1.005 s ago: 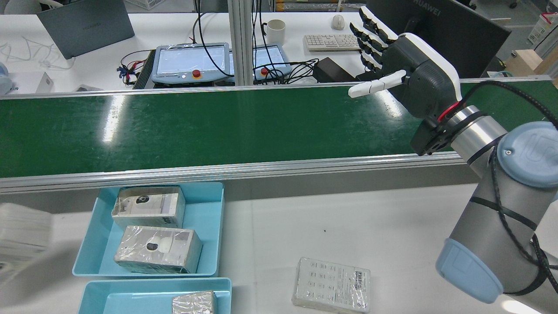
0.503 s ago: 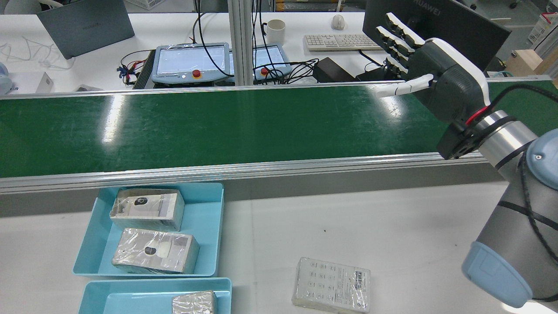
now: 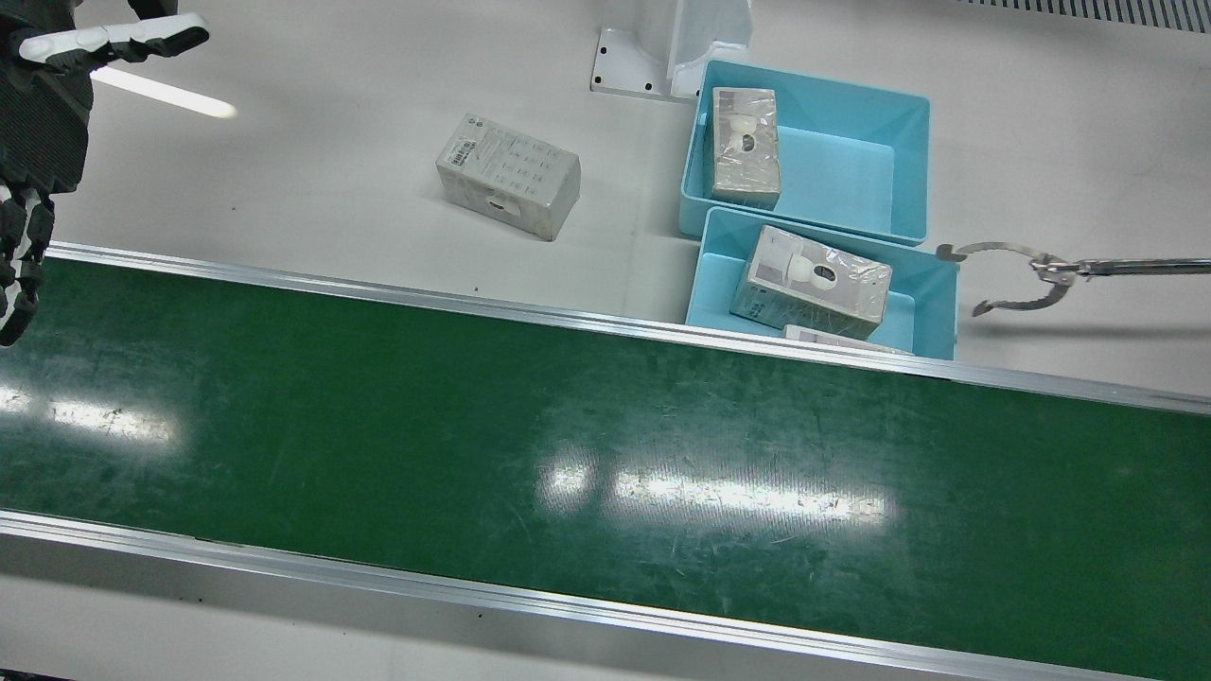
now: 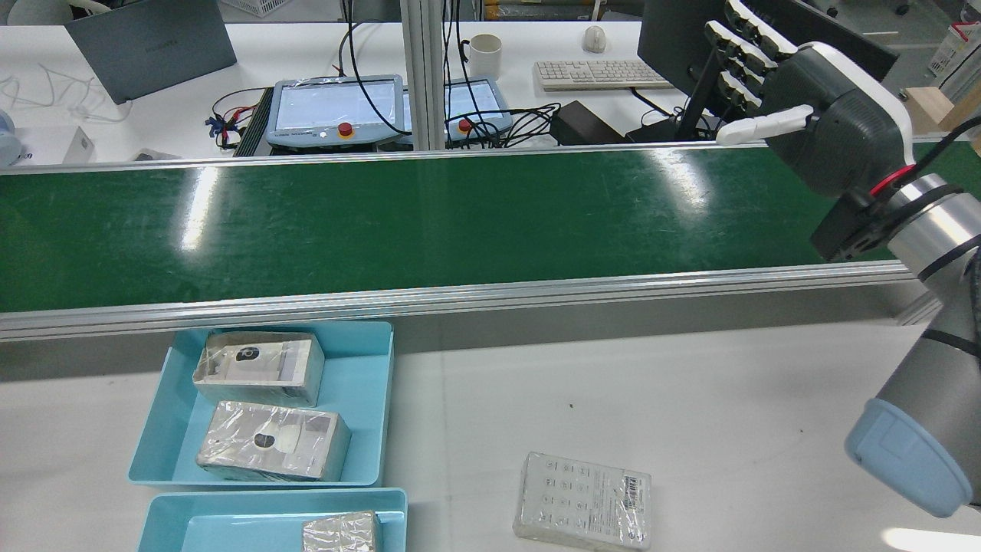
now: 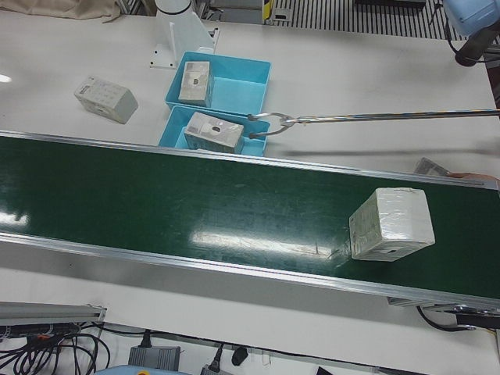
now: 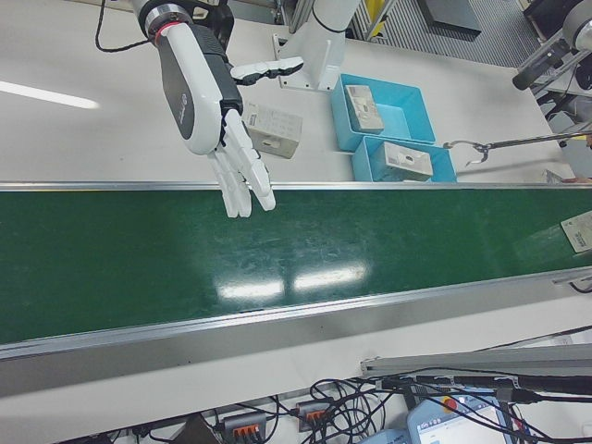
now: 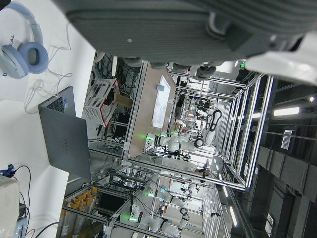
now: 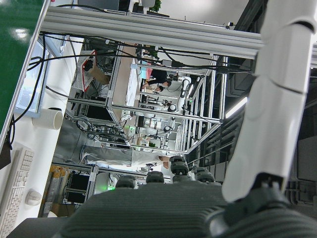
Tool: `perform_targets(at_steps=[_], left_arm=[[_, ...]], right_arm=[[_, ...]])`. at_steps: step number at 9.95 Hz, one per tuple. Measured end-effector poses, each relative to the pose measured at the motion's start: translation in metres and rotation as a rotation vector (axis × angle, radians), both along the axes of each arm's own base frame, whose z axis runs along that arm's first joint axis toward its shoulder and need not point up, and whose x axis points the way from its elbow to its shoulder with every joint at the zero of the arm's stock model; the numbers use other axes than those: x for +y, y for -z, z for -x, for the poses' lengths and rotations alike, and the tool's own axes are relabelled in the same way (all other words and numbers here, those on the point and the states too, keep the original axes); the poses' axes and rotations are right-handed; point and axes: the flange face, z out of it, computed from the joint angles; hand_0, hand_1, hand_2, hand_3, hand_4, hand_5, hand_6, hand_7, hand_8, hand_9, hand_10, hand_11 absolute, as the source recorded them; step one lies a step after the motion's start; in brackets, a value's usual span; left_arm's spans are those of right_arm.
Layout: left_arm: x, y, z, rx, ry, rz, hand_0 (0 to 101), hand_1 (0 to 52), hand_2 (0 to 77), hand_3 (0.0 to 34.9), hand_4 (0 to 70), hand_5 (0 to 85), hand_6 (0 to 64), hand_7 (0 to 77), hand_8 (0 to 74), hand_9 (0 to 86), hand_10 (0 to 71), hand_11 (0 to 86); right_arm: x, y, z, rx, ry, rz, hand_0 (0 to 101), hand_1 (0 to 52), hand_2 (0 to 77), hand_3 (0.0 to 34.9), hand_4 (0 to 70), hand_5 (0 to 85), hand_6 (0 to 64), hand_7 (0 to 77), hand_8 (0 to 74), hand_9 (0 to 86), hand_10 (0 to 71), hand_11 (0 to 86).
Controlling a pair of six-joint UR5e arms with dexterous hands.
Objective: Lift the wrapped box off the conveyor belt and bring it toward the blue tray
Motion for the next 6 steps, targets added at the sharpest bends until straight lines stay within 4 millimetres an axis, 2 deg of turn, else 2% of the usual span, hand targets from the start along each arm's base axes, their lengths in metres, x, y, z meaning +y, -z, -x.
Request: perform_targets(at_steps=[2, 3, 4, 5, 6], left_arm=[[0.000, 0.000, 0.000, 0.000, 0.000, 0.000, 0, 0.0, 1.1, 0.0, 0.0, 1.1, 0.0, 0.0, 0.0, 0.0, 0.0, 0.0], [0.000, 0.000, 0.000, 0.000, 0.000, 0.000, 0, 0.0, 1.1, 0.0, 0.0, 1.1, 0.0, 0.0, 0.0, 0.0, 0.0, 0.0], [0.000, 0.000, 0.000, 0.000, 0.000, 0.000, 0, 0.0, 0.5, 0.0, 0.0, 1.1, 0.0, 0.0, 0.0, 0.0, 0.0, 0.0], [0.000, 0.000, 0.000, 0.000, 0.000, 0.000, 0, 0.0, 1.1, 0.0, 0.0, 1.1, 0.0, 0.0, 0.0, 0.0, 0.0, 0.0], [0.000, 0.000, 0.000, 0.000, 0.000, 0.000, 0, 0.0, 1.1, 0.0, 0.0, 1.1, 0.0, 0.0, 0.0, 0.0, 0.0, 0.0]], right_arm=[[-0.009, -0.014, 0.011, -0.007, 0.031, 0.036, 46, 9.8, 3.8, 5.0, 0.0, 1.6, 0.0, 0.5, 0.5, 1.1, 0.0, 1.6], [-0.018, -0.022, 0.025, -0.019, 0.066, 0.058, 46, 11.5, 2.2, 5.3, 1.6, 1.1, 0.0, 0.5, 0.5, 1.1, 0.0, 1.6], [-0.027, -0.024, 0.037, -0.038, 0.102, 0.062, 46, 11.5, 2.2, 5.3, 1.6, 1.1, 0.0, 0.5, 0.5, 1.1, 0.0, 1.1], [-0.035, -0.022, 0.044, -0.057, 0.128, 0.050, 47, 10.9, 4.9, 2.7, 1.6, 1.1, 0.0, 0.5, 1.1, 1.1, 0.5, 1.1], [-0.041, -0.019, 0.045, -0.069, 0.141, 0.034, 47, 10.9, 4.9, 2.7, 1.6, 1.1, 0.0, 0.5, 1.1, 1.1, 0.5, 1.1]])
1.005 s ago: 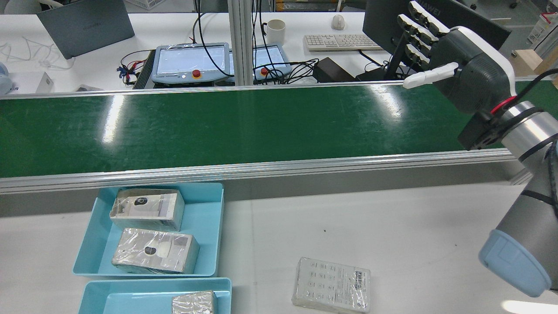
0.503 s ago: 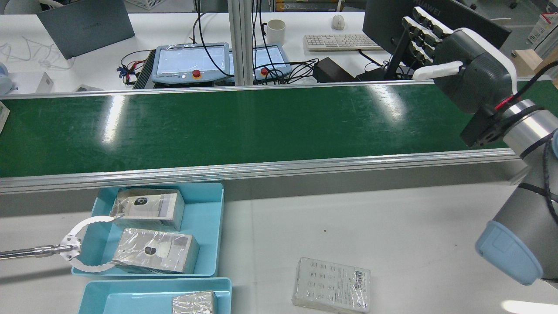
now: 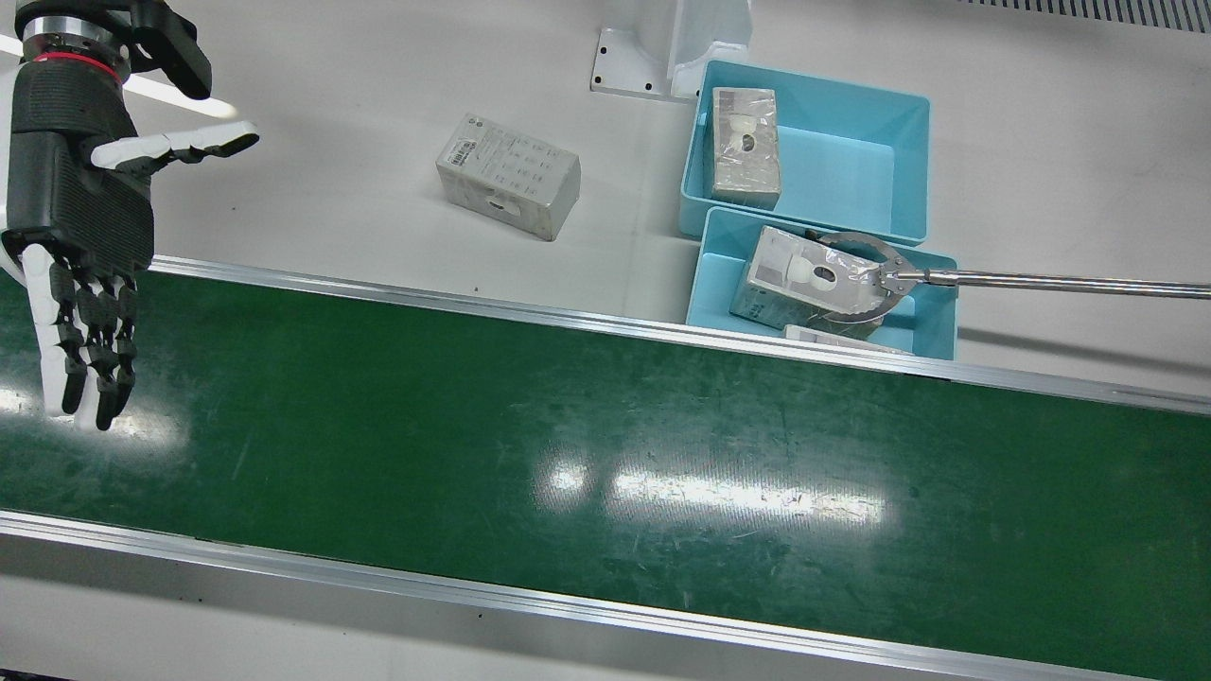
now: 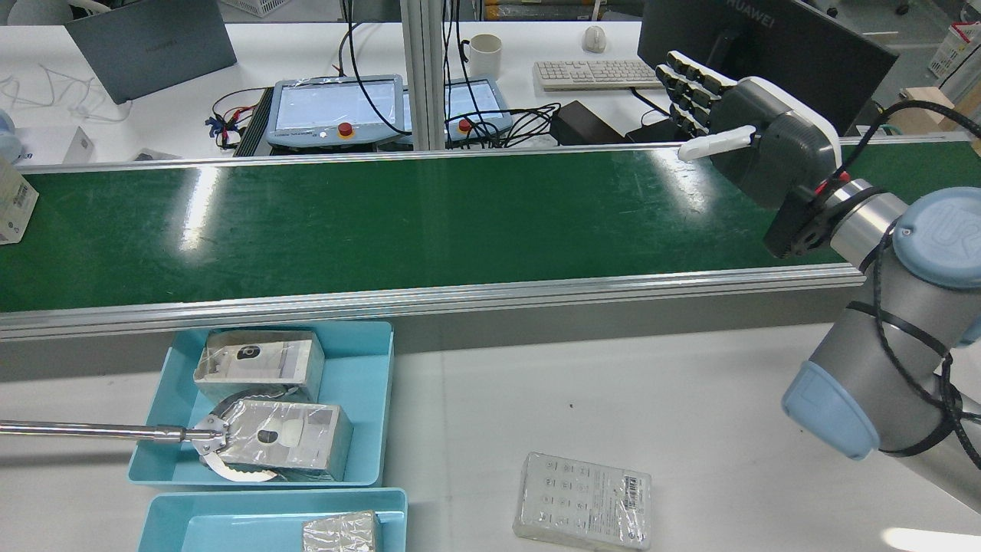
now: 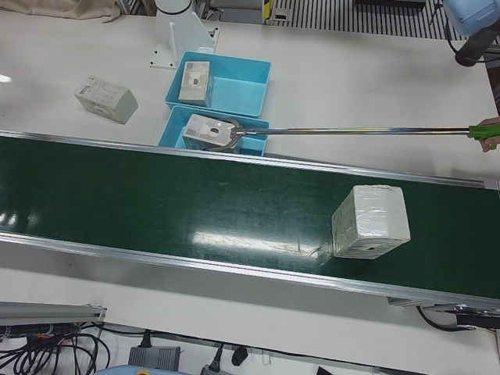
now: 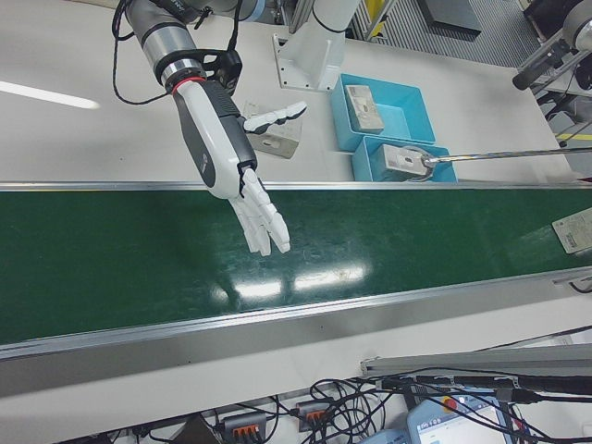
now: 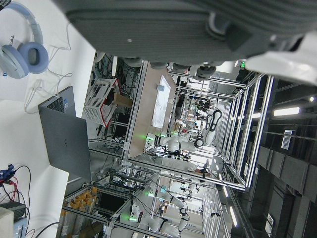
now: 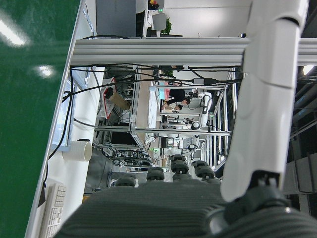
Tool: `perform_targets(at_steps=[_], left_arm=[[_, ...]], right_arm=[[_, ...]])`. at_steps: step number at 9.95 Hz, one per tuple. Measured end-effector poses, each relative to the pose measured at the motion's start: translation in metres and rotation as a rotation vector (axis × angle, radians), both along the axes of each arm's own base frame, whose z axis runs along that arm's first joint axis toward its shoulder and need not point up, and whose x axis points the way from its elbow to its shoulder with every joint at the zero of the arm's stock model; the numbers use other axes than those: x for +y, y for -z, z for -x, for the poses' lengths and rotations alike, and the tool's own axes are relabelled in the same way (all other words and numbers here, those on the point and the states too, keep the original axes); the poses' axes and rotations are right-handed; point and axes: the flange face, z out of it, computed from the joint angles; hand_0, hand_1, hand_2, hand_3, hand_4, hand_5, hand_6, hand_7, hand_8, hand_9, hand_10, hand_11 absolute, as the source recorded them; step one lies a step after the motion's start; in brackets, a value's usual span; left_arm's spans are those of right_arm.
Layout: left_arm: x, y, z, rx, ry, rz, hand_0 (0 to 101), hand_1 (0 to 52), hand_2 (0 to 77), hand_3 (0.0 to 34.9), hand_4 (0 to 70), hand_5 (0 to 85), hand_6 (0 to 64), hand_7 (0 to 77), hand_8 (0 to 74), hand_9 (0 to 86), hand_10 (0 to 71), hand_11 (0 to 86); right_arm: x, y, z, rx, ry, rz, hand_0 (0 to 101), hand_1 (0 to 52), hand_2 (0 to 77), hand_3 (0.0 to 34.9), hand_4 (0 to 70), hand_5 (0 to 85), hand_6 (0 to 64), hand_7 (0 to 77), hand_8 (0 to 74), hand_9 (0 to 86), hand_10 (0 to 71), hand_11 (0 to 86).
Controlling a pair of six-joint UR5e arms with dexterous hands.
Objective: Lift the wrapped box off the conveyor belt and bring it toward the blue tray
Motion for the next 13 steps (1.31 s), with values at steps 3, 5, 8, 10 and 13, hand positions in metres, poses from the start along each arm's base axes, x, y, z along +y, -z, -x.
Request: perform_targets(at_steps=[3, 5, 8, 10, 13], left_arm=[[0.000, 0.000, 0.000, 0.000, 0.000, 0.000, 0, 0.0, 1.1, 0.0, 0.0, 1.1, 0.0, 0.0, 0.0, 0.0, 0.0, 0.0], [0.000, 0.000, 0.000, 0.000, 0.000, 0.000, 0, 0.0, 0.5, 0.0, 0.0, 1.1, 0.0, 0.0, 0.0, 0.0, 0.0, 0.0], [0.000, 0.000, 0.000, 0.000, 0.000, 0.000, 0, 0.0, 0.5, 0.0, 0.0, 1.1, 0.0, 0.0, 0.0, 0.0, 0.0, 0.0], [0.000, 0.000, 0.000, 0.000, 0.000, 0.000, 0, 0.0, 0.5, 0.0, 0.0, 1.1, 0.0, 0.0, 0.0, 0.0, 0.0, 0.0], [0.000, 0.000, 0.000, 0.000, 0.000, 0.000, 0, 0.0, 1.1, 0.0, 0.0, 1.1, 0.0, 0.0, 0.0, 0.0, 0.5, 0.0]], right_arm=[[-0.007, 0.005, -0.005, -0.018, 0.006, -0.025, 47, 11.5, 2.2, 6.1, 0.0, 1.1, 0.0, 0.5, 3.3, 1.1, 0.5, 1.1], [-0.008, 0.009, -0.002, -0.024, 0.011, -0.035, 46, 10.4, 1.6, 0.2, 3.3, 0.5, 0.0, 0.5, 2.2, 1.1, 0.5, 1.1], [-0.011, 0.024, 0.002, -0.039, 0.017, -0.058, 46, 10.4, 7.6, 0.2, 2.7, 0.5, 0.0, 0.5, 2.2, 1.1, 0.5, 1.1], [-0.011, 0.027, 0.005, -0.040, 0.023, -0.064, 46, 10.4, 6.0, 0.2, 2.7, 0.5, 0.0, 0.5, 2.2, 1.1, 0.5, 1.1], [-0.010, 0.028, 0.008, -0.042, 0.029, -0.066, 46, 11.5, 7.1, 0.2, 2.7, 0.5, 0.0, 0.5, 2.2, 1.1, 0.0, 1.1]])
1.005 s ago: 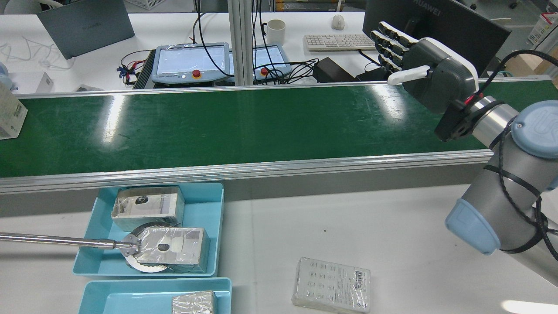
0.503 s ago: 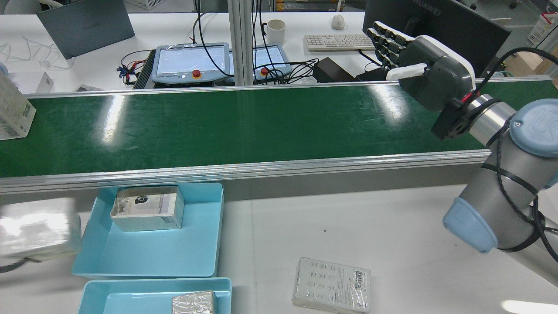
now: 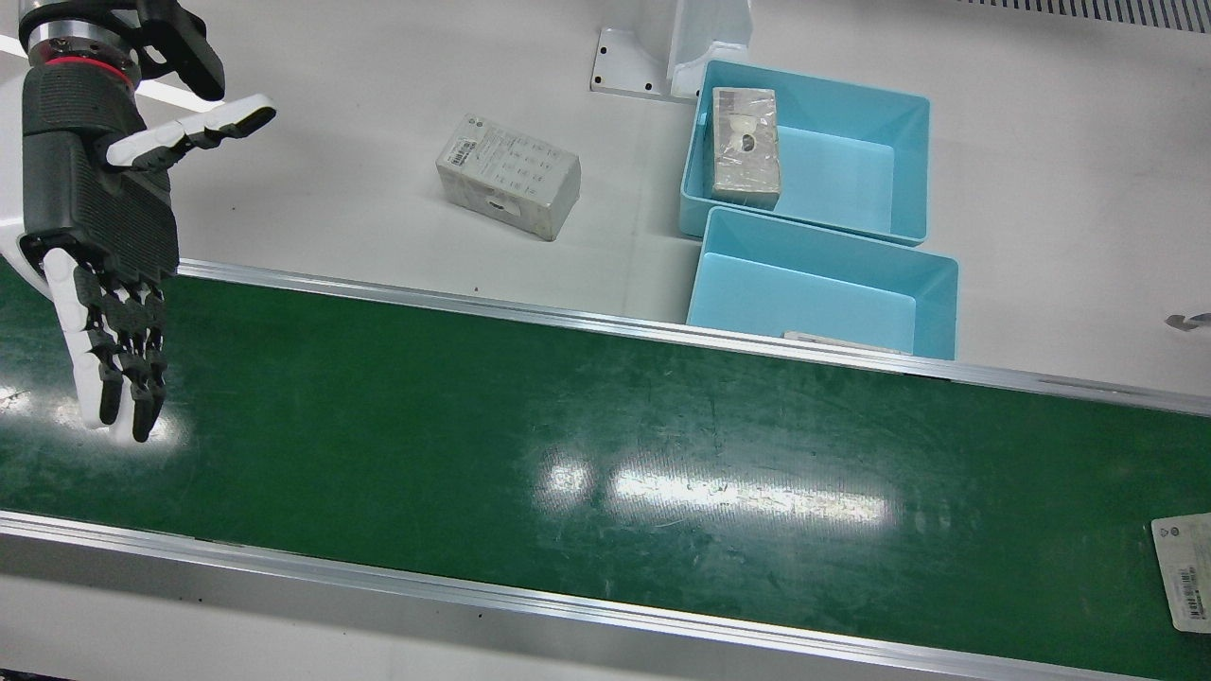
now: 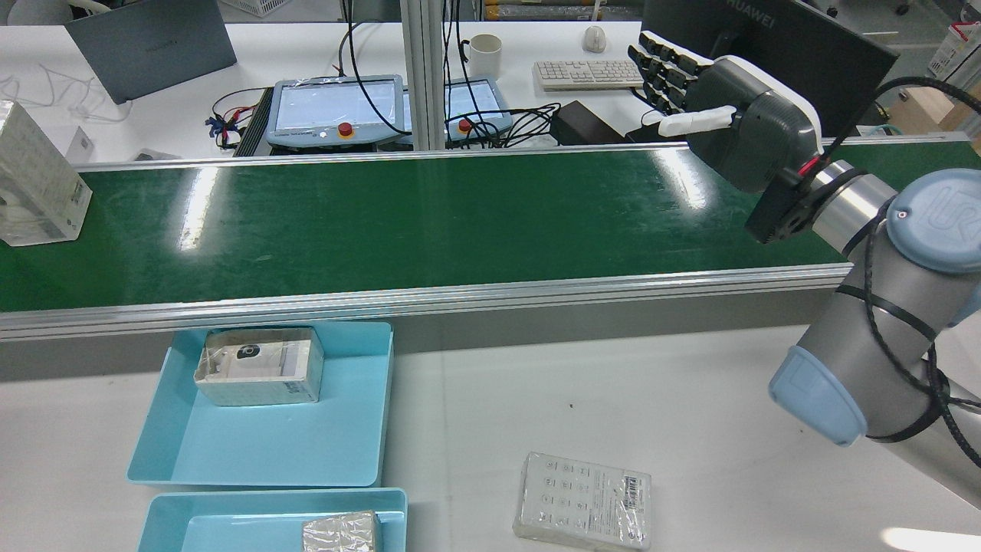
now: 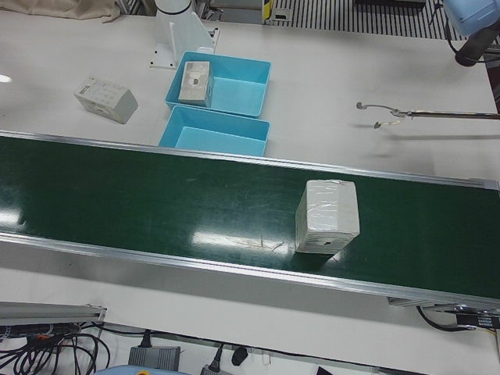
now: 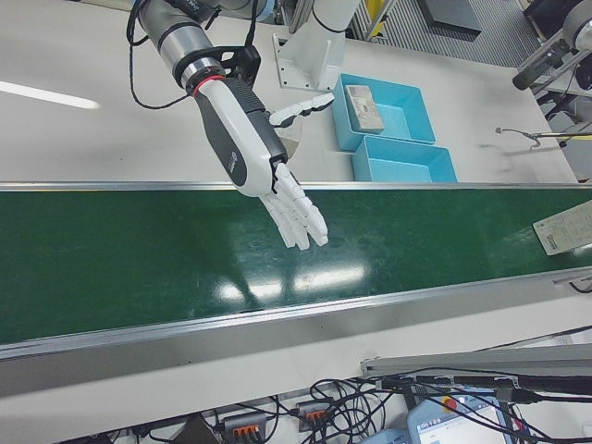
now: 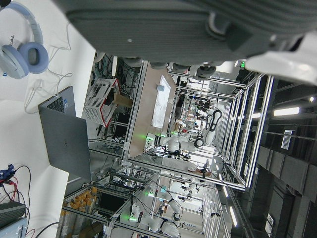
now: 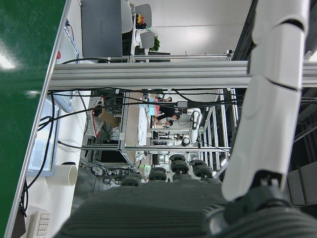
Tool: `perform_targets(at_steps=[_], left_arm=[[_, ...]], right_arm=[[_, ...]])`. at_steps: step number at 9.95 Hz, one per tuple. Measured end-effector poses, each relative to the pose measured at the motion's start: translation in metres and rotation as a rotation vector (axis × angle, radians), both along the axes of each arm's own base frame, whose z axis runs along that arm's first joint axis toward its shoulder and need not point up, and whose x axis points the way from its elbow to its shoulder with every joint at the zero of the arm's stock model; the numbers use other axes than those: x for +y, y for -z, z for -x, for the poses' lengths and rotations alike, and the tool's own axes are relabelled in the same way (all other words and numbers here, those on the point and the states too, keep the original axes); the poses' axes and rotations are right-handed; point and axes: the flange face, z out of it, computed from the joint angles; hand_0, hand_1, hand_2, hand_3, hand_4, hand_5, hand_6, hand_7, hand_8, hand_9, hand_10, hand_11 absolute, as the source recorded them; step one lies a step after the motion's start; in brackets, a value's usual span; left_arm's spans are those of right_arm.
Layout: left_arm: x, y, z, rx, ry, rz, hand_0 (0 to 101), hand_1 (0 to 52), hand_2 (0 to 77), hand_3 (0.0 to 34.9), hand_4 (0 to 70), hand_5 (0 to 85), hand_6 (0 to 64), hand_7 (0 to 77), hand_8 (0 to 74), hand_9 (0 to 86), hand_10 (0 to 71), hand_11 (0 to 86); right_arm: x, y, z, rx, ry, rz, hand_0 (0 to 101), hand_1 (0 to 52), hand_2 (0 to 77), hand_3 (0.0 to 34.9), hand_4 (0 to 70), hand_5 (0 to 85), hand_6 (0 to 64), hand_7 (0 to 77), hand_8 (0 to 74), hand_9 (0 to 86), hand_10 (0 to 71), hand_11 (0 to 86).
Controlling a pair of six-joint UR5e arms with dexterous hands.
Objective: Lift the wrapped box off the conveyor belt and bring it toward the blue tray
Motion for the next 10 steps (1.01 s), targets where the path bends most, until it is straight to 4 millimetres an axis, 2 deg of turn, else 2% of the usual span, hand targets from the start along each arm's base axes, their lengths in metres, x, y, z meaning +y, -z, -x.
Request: perform_targets(at_steps=[1, 2, 3, 10], left_arm=[[0.0000, 0.0000, 0.0000, 0.000, 0.000, 0.000, 0, 0.0, 0.5, 0.0, 0.0, 1.1, 0.0, 0.0, 0.0, 0.0, 0.0, 0.0], [0.0000, 0.0000, 0.0000, 0.000, 0.000, 0.000, 0, 0.0, 0.5, 0.0, 0.0, 1.1, 0.0, 0.5, 0.0, 0.0, 0.0, 0.0], [0.0000, 0.0000, 0.0000, 0.000, 0.000, 0.000, 0, 0.0, 0.5, 0.0, 0.0, 1.1, 0.0, 0.5, 0.0, 0.0, 0.0, 0.0], [0.0000, 0.0000, 0.0000, 0.000, 0.000, 0.000, 0, 0.0, 0.5, 0.0, 0.0, 1.1, 0.0, 0.5, 0.0, 0.0, 0.0, 0.0]], right_arm=[[0.0004, 0.0002, 0.0014, -0.001, 0.002, 0.000, 46, 11.5, 7.1, 0.2, 2.7, 0.5, 0.0, 0.5, 2.2, 1.1, 0.0, 1.1], [0.0007, 0.0000, 0.0025, -0.001, 0.004, 0.000, 46, 11.5, 7.6, 1.8, 2.2, 1.6, 0.0, 0.5, 2.2, 1.1, 0.5, 1.1], [0.0008, -0.0003, 0.0039, 0.000, 0.006, 0.001, 46, 11.5, 7.6, 1.8, 2.2, 4.4, 0.0, 0.5, 2.2, 1.1, 0.5, 1.1], [0.0010, -0.0030, 0.0070, 0.007, 0.010, 0.006, 46, 11.5, 7.6, 2.1, 3.3, 3.8, 0.0, 0.5, 0.5, 1.1, 0.5, 1.1]])
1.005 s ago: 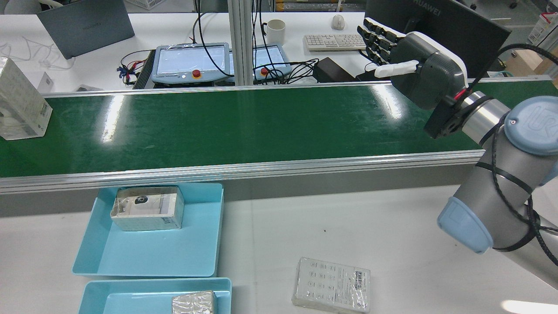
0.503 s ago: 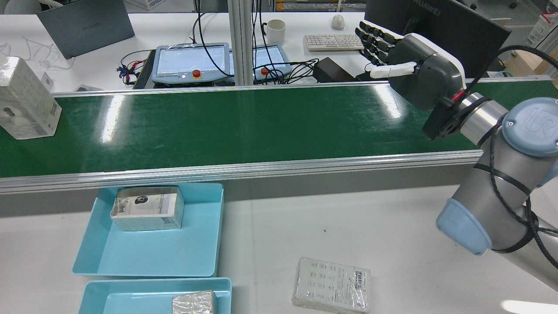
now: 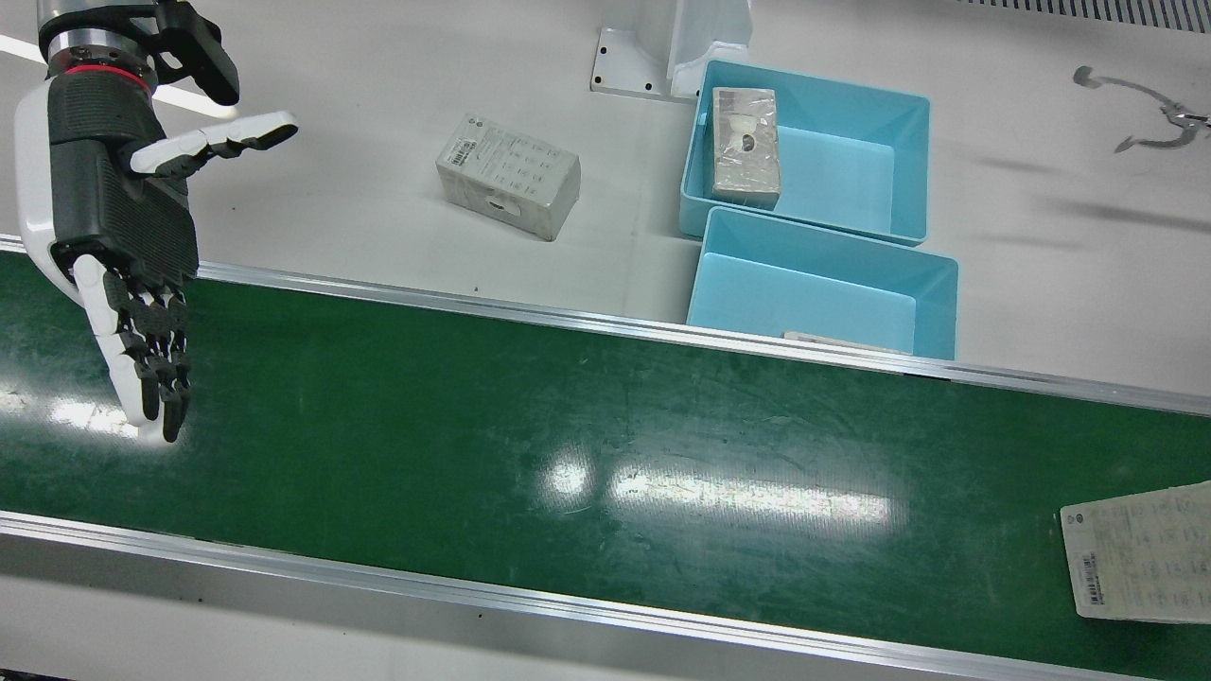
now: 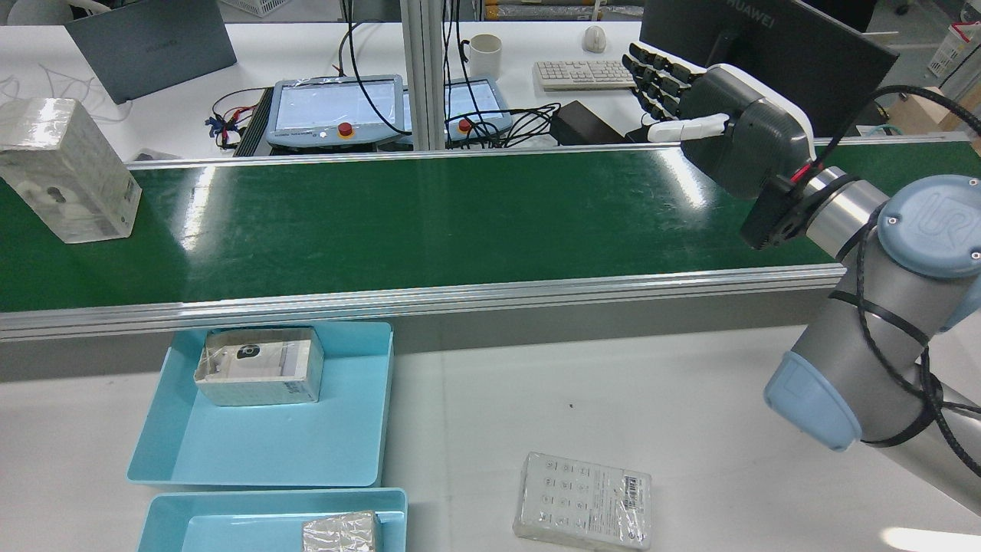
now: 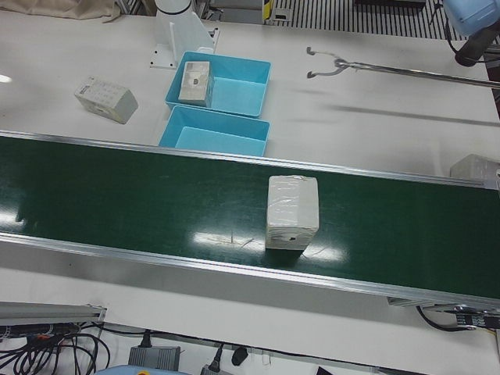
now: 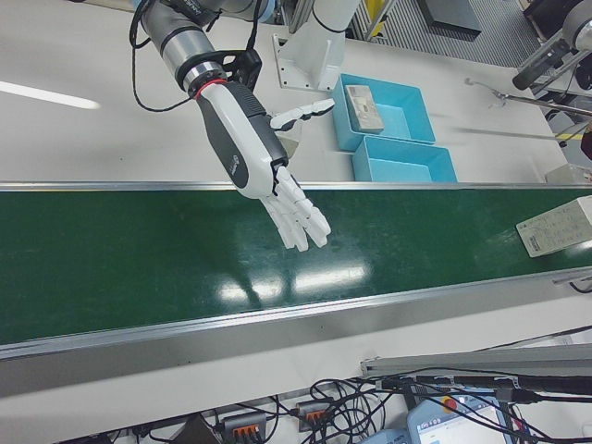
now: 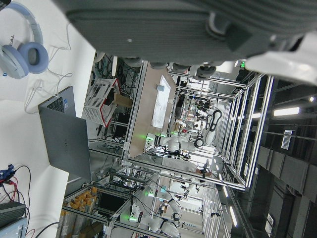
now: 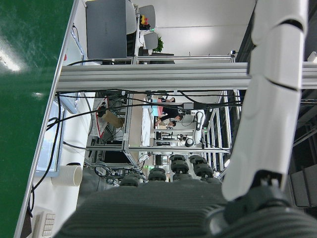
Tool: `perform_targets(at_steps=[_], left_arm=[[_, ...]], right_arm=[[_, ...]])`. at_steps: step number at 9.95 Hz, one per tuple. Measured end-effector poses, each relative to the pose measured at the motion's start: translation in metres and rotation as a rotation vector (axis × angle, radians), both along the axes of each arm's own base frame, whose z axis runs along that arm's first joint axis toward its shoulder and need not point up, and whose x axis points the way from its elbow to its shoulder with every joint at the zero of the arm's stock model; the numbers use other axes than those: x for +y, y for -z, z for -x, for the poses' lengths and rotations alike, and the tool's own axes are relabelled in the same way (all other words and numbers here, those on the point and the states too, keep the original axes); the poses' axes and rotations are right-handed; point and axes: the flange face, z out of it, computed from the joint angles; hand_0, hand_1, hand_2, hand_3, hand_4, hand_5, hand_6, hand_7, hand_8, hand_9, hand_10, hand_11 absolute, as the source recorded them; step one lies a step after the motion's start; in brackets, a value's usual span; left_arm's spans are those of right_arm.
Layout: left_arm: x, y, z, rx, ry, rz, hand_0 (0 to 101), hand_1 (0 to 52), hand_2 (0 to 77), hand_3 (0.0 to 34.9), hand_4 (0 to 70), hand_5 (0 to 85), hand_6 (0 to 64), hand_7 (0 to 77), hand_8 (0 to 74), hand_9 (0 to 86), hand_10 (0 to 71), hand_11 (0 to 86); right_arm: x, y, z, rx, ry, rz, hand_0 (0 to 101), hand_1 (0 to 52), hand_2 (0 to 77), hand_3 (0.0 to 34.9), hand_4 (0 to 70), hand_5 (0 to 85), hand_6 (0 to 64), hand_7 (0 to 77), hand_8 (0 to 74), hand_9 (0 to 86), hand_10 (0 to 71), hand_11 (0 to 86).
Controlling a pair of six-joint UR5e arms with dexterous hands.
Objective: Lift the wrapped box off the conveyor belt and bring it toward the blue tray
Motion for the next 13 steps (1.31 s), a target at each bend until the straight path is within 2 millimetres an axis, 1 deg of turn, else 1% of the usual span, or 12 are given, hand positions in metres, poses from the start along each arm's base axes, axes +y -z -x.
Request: perform_targets(at_steps=[1, 2, 8, 9, 13], left_arm=[[0.0000, 0.0000, 0.0000, 0.000, 0.000, 0.000, 0, 0.0, 1.1, 0.0, 0.0, 1.1, 0.0, 0.0, 0.0, 0.0, 0.0, 0.0], [0.0000, 0.0000, 0.0000, 0.000, 0.000, 0.000, 0, 0.0, 0.5, 0.0, 0.0, 1.1, 0.0, 0.0, 0.0, 0.0, 0.5, 0.0], [0.0000, 0.0000, 0.0000, 0.000, 0.000, 0.000, 0, 0.0, 0.5, 0.0, 0.0, 1.1, 0.0, 0.5, 0.0, 0.0, 0.5, 0.0], [0.0000, 0.0000, 0.0000, 0.000, 0.000, 0.000, 0, 0.0, 0.5, 0.0, 0.0, 1.1, 0.0, 0.0, 0.0, 0.0, 0.0, 0.0], [0.0000, 0.0000, 0.0000, 0.000, 0.000, 0.000, 0, 0.0, 0.5, 0.0, 0.0, 1.1, 0.0, 0.5, 0.0, 0.0, 0.0, 0.0]], right_arm=[[-0.0016, -0.0004, 0.0016, 0.002, 0.000, 0.003, 46, 11.5, 7.6, 2.3, 3.3, 3.8, 0.0, 0.5, 1.6, 1.1, 0.5, 1.1], [-0.0043, 0.0009, 0.0035, 0.002, 0.000, 0.003, 46, 10.4, 8.2, 2.3, 3.3, 3.8, 0.0, 0.5, 1.6, 1.1, 0.0, 1.1], [-0.0088, 0.0046, 0.0071, 0.003, 0.001, 0.001, 46, 10.9, 7.1, 2.4, 3.3, 3.8, 0.0, 0.5, 1.6, 1.1, 0.5, 1.1], [-0.0091, 0.0052, 0.0070, 0.002, 0.000, 0.001, 46, 10.9, 7.1, 4.2, 3.3, 4.4, 0.0, 0.5, 1.6, 1.1, 0.0, 1.1], [-0.0105, 0.0060, 0.0091, 0.004, -0.001, 0.001, 46, 10.4, 7.1, 4.1, 3.3, 4.9, 0.0, 0.5, 1.6, 1.1, 0.5, 1.1]])
